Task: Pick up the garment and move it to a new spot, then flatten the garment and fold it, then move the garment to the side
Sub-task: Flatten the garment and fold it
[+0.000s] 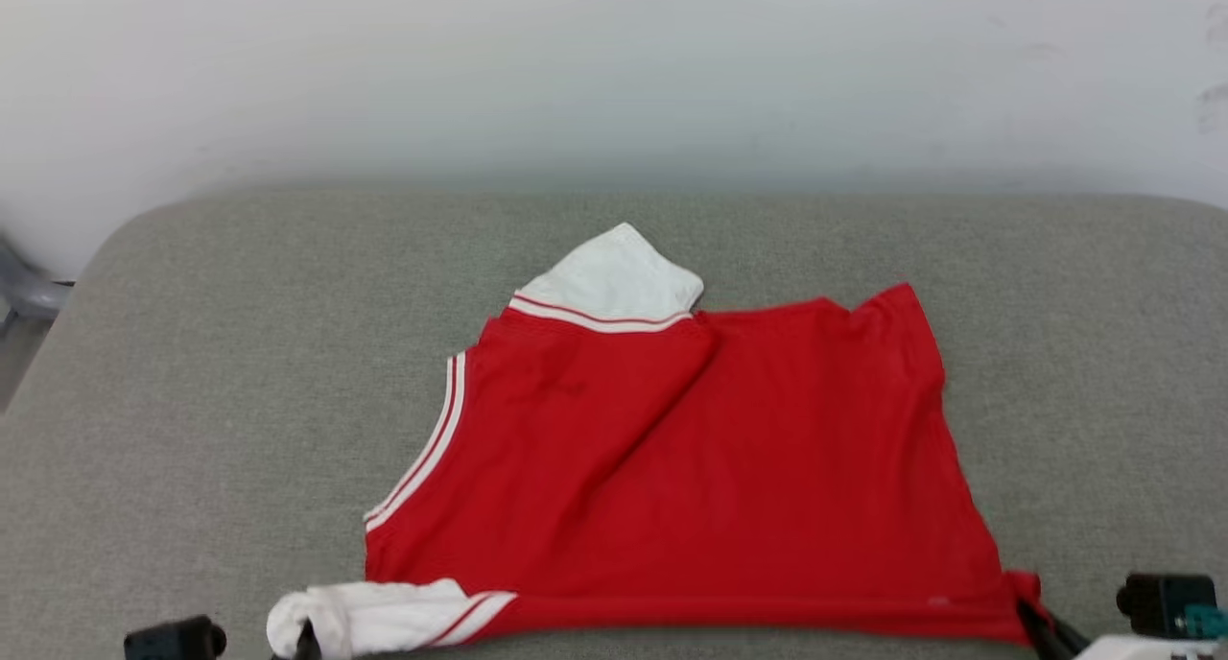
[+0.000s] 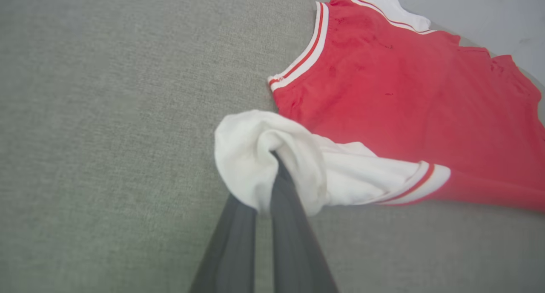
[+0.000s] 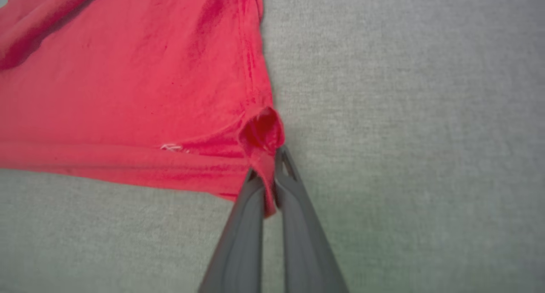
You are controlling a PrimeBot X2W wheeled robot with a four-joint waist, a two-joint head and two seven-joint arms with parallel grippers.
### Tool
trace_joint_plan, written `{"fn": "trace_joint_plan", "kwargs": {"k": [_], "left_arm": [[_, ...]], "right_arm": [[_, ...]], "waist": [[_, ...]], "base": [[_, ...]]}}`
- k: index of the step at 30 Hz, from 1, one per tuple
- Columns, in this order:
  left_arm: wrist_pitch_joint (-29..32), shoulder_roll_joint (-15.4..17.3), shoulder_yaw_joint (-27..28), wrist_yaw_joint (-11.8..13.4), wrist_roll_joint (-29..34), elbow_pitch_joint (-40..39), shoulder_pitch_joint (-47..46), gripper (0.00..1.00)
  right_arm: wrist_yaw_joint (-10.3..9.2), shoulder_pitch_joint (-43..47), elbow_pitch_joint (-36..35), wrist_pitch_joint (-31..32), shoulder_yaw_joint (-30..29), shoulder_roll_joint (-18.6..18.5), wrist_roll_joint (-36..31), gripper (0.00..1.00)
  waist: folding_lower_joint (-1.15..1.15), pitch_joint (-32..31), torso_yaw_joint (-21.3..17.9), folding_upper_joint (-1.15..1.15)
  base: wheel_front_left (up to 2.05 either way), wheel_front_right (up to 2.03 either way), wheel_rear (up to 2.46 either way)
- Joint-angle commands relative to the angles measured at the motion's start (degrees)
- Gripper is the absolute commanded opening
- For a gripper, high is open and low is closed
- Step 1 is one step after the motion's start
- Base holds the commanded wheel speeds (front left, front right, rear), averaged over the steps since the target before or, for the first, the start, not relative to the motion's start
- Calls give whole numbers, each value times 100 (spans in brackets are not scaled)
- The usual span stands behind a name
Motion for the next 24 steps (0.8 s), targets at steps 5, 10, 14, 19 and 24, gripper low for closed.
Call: {"fn": "trace_joint_plan", "kwargs": {"k": [5, 10, 14, 19, 24], "left_arm": [[248, 197, 79, 306, -134, -545, 537, 0], [380, 295, 75, 374, -116, -962, 542, 0], [417, 310, -85, 203, 173, -1059, -230, 0], [395, 215, -219, 35, 361, -864, -994, 0], [377, 79, -325, -177, 424, -446, -1554, 0]], "right_arm": [[-78, 778, -983, 636, -523, 326, -323, 0], [-62, 1107, -1799, 1072, -805, 653, -564, 0], [-57, 672, -2231, 1279, -805, 637, -728, 0], [-56, 51, -2172, 1306, -631, 469, -749, 0], [-55, -489, -1875, 1248, -425, 289, -753, 0]], "waist": [[2, -40, 53, 0], [2, 54, 84, 0], [2, 347, 69, 0], [2, 734, 2, 0], [2, 1108, -27, 0]], "base": [[0, 0, 0], [0, 0, 0], [0, 0, 0], [0, 0, 0], [0, 0, 0]]}}
